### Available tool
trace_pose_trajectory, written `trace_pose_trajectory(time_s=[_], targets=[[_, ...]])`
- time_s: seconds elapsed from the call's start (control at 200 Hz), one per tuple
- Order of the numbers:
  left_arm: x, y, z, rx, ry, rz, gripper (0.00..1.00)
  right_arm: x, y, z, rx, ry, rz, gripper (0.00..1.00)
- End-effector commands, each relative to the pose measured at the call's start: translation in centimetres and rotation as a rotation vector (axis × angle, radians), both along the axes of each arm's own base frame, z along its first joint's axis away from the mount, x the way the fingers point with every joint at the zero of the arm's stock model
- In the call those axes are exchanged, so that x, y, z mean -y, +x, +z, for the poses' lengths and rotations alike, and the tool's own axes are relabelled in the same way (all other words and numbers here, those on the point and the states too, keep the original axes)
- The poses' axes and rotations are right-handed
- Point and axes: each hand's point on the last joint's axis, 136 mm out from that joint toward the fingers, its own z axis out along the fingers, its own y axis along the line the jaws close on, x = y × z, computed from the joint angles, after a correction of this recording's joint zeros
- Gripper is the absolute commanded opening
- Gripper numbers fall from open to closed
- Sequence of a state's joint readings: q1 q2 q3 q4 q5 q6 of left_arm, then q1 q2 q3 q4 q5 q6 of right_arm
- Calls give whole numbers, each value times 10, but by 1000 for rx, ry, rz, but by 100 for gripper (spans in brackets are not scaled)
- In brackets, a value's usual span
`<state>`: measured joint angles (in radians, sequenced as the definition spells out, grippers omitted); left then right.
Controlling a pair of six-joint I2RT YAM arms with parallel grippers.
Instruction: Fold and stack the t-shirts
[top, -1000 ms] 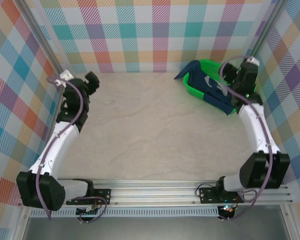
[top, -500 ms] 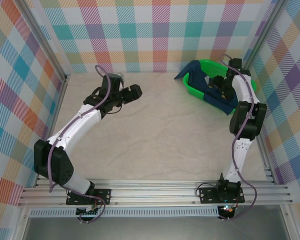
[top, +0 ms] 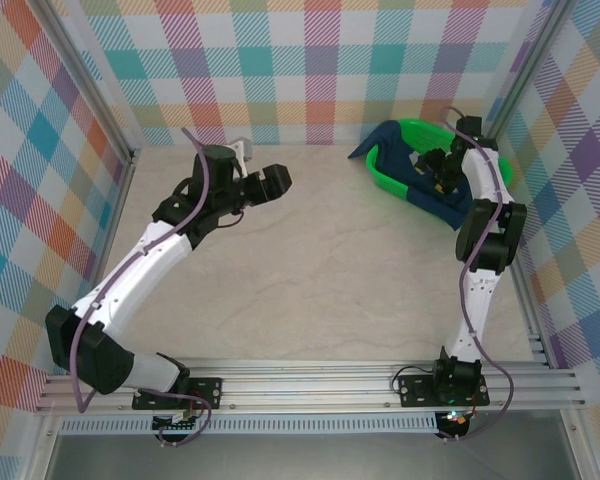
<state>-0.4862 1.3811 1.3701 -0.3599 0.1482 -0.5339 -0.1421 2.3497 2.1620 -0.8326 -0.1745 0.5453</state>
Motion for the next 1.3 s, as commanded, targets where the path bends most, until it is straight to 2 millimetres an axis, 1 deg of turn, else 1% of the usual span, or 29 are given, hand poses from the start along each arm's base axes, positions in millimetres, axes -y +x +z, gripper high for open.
trace_pose_trajectory(time_s=[0.0,0.125,0.16,0.205,0.25,0.285,0.35,0.41,0.555,0.625,0.715,0.805,0.83,0.905,0.915,0.945,0.955,1.0,1.02,1.05,1.1,1.16,1.22,1.23,1.24,1.26,1.28,1.285,1.295], targets=[[-1,-8,25,72,-7,-13,84,9,3,-8,-32,41,-69,66],[-5,-11,26,74,18,-11,84,12,-1,-14,-73,27,-93,56],[-6,-12,25,72,24,-7,84,18,-6,-14,-99,-6,-112,54],[-8,-13,25,71,28,-2,84,30,-13,-10,-123,-75,-149,54],[-9,-13,26,74,31,4,84,37,-13,-2,-90,-115,-163,55],[-11,-14,26,76,33,7,84,40,-10,6,-47,-132,-165,57],[-12,-14,26,75,38,16,84,41,-7,10,-1,-127,-159,62],[-13,-14,23,69,42,17,84,38,-4,3,-27,-104,-142,64],[-11,-12,18,55,39,17,84,30,-7,-27,-145,-65,-119,67],[-12,-12,18,54,37,22,84,27,-6,-36,-149,-47,-120,70],[-13,-13,20,57,35,24,84,22,-1,-45,-145,-10,-105,68],[-14,-15,18,52,41,27,84,17,2,-51,-163,11,-89,62],[-15,-15,18,52,42,27,84,16,3,-51,-163,12,-83,57],[-17,-18,18,50,45,30,84,15,4,-48,-152,1,-74,34],[-17,-18,18,51,46,30,84,15,5,-47,-149,-1,-73,33],[-17,-18,19,51,48,31,84,15,6,-43,-133,-11,-69,23],[-18,-18,19,53,49,33,84,15,7,-41,-125,-14,-69,18],[-19,-19,20,54,51,34,84,15,9,-31,-90,-32,-67,8],[-19,-19,20,55,51,36,84,17,11,-25,-70,-42,-69,5],[-19,-19,20,55,53,35,84,18,13,-13,-31,-55,-68,0],[-20,-20,21,58,53,38,84,20,15,8,26,-80,-74,0],[-20,-19,21,59,52,39,84,24,15,38,97,-111,-89,0],[-20,-18,20,54,54,43,84,27,14,74,178,-141,-103,0],[-21,-18,19,53,57,46,84,28,14,84,202,-148,-108,0],[-21,-17,18,52,56,48,84,28,14,86,208,-149,-109,0],[-20,-17,17,48,58,47,84,28,13,98,236,-154,-112,0],[-20,-16,15,43,59,49,84,28,12,116,279,-158,-114,0],[-20,-16,15,42,59,50,84,28,12,116,279,-158,-114,0],[-20,-16,14,41,59,50,84,28,11,124,301,-159,-114,0]])
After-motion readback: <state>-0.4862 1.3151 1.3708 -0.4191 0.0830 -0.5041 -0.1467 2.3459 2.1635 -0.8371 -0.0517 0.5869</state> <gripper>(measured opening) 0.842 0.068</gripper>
